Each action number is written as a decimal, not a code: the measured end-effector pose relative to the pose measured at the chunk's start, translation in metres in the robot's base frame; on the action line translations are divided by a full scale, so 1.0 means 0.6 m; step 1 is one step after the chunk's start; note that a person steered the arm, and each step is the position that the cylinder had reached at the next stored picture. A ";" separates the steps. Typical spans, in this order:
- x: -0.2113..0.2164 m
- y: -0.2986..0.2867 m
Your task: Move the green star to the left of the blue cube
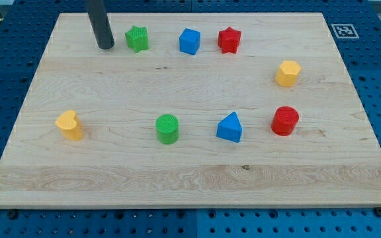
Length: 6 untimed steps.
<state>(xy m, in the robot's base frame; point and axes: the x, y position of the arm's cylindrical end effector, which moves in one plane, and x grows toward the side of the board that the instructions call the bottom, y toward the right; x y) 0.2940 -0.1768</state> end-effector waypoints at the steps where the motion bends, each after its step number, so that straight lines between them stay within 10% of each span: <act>1: -0.002 0.004; 6: -0.002 0.070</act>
<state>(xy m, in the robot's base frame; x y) 0.2928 -0.1349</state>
